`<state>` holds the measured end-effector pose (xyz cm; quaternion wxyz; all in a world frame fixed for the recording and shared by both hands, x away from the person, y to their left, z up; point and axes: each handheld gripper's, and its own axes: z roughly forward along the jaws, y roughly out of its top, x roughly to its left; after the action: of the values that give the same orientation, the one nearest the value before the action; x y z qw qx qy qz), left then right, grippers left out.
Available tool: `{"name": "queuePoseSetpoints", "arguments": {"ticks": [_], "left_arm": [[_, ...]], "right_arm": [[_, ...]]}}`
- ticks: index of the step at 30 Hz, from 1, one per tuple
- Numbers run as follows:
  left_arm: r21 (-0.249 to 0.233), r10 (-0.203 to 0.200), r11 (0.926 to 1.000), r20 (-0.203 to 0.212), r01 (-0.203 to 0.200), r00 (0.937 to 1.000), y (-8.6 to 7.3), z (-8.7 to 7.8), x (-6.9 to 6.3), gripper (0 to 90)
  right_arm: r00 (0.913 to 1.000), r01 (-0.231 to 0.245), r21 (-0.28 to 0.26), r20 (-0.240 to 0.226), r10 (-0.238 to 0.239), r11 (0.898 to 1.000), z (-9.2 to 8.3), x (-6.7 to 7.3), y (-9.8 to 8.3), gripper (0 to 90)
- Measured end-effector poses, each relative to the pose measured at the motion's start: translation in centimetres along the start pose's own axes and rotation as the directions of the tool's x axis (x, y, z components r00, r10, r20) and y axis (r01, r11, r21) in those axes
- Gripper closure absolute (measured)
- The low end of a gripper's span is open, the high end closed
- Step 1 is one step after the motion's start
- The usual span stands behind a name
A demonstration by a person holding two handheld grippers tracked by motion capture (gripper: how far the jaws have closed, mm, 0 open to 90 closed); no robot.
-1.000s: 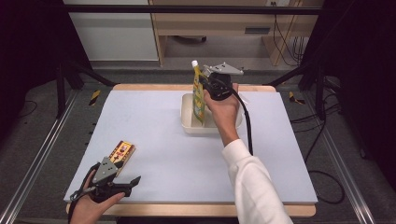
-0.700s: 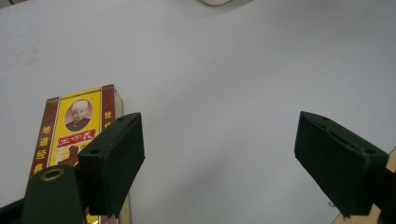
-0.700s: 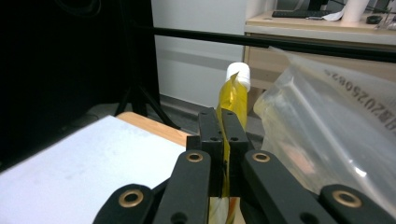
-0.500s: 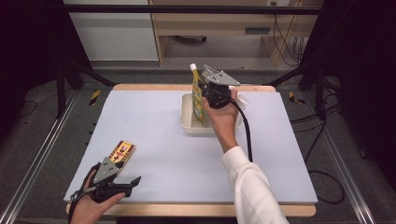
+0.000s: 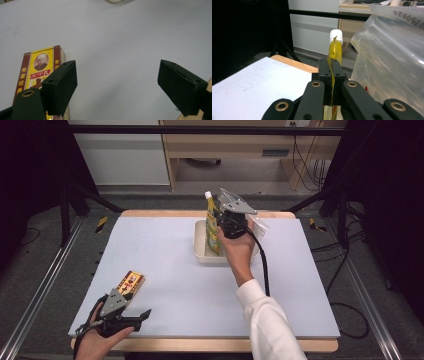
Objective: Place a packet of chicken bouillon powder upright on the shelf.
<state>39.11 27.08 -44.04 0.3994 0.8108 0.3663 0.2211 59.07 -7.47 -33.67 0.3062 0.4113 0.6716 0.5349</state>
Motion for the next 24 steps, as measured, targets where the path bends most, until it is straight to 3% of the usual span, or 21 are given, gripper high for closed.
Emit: {"name": "queuePoseSetpoints", "arguments": {"ticks": [14, 17, 18, 21, 23, 24], "left_arm": [[0.002, 0.002, 1.0, 0.0, -0.002, 1.0, 0.0, 0.0, 0.0, 15.7], [-0.001, 0.003, 1.0, -0.003, -0.003, 1.0, 0.0, 0.0, 0.1, 15.7], [-0.002, 0.002, 1.0, -0.004, -0.002, 1.0, 0.0, 0.0, 0.1, 15.7], [-0.002, 0.004, 1.0, -0.008, -0.004, 1.0, 0.0, 0.0, 0.1, 15.5], [-0.002, 0.005, 1.0, -0.011, -0.005, 0.9999, 0.0, 0.0, 0.0, 15.3], [-0.002, 0.005, 1.0, -0.011, -0.005, 0.9999, 0.0, 0.0, 0.0, 15.3]], "right_arm": [[0.9997, -0.017, 0.016, -0.02, 0.017, 1.0, -0.3, 0.0, -1.2, 88.9], [0.9986, -0.038, 0.003, -0.037, 0.038, 0.999, -1.1, 0.1, -1.1, 73.2], [0.9986, -0.038, 0.003, -0.037, 0.038, 0.999, -1.1, 0.1, -1.1, 73.2], [0.9983, -0.037, -0.007, -0.045, 0.037, 0.999, -2.2, 0.3, -1.0, 61.5], [0.9984, -0.02, -0.014, -0.054, 0.019, 1.0, -3.8, 0.8, -1.0, 53.7], [0.9984, -0.02, -0.014, -0.054, 0.019, 1.0, -3.8, 0.8, -1.0, 53.7]]}}
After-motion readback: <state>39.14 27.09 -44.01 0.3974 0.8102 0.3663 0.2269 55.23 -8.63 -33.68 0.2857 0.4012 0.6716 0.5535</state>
